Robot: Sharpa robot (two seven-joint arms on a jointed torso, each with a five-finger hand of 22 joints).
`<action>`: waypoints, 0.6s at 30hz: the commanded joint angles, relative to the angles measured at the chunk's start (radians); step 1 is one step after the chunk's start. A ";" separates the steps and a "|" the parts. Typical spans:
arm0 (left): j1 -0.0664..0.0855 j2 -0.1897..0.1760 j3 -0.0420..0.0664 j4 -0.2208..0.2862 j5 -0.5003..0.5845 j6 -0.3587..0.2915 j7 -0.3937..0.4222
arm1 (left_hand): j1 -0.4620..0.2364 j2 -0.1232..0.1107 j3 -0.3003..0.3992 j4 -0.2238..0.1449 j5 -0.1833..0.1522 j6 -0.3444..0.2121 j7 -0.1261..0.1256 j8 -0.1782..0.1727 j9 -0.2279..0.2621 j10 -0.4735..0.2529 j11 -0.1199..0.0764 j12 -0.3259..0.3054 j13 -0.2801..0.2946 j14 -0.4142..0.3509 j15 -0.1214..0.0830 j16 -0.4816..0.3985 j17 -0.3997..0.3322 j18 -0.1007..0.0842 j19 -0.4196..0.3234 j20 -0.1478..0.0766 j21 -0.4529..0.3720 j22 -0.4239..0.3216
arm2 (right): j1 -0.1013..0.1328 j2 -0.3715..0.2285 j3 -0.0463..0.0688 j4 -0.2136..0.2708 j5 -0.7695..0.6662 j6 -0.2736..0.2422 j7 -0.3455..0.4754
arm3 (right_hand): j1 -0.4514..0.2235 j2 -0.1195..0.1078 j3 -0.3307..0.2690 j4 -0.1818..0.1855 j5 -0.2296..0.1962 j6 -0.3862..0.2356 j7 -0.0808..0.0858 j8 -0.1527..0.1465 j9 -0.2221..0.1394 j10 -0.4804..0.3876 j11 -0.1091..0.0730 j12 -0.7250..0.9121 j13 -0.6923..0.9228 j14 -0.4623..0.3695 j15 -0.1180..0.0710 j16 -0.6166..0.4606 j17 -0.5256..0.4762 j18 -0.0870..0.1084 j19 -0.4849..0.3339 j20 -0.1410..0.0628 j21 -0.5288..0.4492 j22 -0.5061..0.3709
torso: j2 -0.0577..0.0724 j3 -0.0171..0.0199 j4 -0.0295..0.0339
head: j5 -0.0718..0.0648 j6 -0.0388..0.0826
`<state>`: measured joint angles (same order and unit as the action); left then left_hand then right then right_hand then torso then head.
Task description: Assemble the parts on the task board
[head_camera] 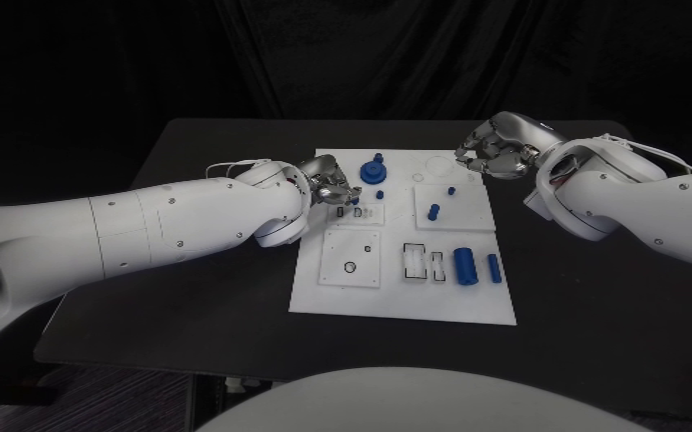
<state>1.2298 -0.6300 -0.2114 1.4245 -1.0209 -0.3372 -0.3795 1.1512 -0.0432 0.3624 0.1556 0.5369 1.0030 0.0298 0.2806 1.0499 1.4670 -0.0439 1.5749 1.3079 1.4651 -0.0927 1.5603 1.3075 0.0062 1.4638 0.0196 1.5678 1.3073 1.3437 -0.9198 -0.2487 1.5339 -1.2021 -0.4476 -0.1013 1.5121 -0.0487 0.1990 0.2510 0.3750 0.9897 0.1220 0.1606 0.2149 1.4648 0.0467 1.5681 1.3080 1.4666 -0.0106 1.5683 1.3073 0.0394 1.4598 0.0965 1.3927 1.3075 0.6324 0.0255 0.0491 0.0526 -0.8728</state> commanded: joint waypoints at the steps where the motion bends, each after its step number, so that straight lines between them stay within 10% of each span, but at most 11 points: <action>1: -0.011 -0.013 0.000 0.018 -0.003 -0.165 0.077 | -0.005 0.000 0.013 -0.006 -0.002 0.008 -0.007 0.003 0.000 0.104 -0.004 -0.004 0.263 0.096 -0.007 -0.003 0.217 -0.006 0.107 -0.003 0.003 0.263 | -0.002 0.001 0.001 0.000 -0.002 0.004 -0.025 | 0.005 0.007 0.006 -0.001 0.003 0.006 -0.001 0.007 0.000 0.106 0.002 0.003 0.263 0.104 -0.001 0.003 0.263 0.011 -0.006 0.002 -0.005 0.197 | 0.000 -0.0001 0.0026 | -0.005 0.000; 18: -0.112 -0.029 0.000 0.037 -0.163 -0.338 0.117 | -0.020 -0.005 0.016 0.012 -0.009 0.017 -0.008 0.007 0.007 0.104 -0.005 -0.004 0.263 0.096 -0.007 -0.003 0.215 -0.006 0.107 -0.003 0.003 0.263 | -0.002 0.000 0.001 0.004 -0.002 0.004 -0.033 | 0.004 0.006 0.007 -0.002 0.004 0.007 -0.001 0.008 0.000 0.106 0.002 0.003 0.263 0.104 -0.002 0.003 0.263 0.011 -0.007 0.001 -0.006 0.197 | -0.002 0.0039 0.0032 | -0.015 0.000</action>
<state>1.1212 -0.6621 -0.2121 1.4619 -1.1168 -0.6129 -0.2911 1.1411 -0.0470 0.3760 0.1640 0.5307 1.0053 0.0286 0.2839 1.0552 1.4670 -0.0439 1.5749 1.3080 1.4651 -0.0927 1.5603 1.3075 0.0061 1.4638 0.0196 1.5678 1.3073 1.3437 -0.9176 -0.2487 1.5352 -1.2020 -0.4454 -0.1107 1.5121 -0.0487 0.1990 0.2510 0.3750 0.9897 0.1220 0.1647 0.2150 1.4648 0.0467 1.5681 1.3078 1.4666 -0.0106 1.5683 1.3073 0.0394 1.4598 0.0965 1.3928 1.3074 0.6311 0.0281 0.0502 0.0410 -0.8728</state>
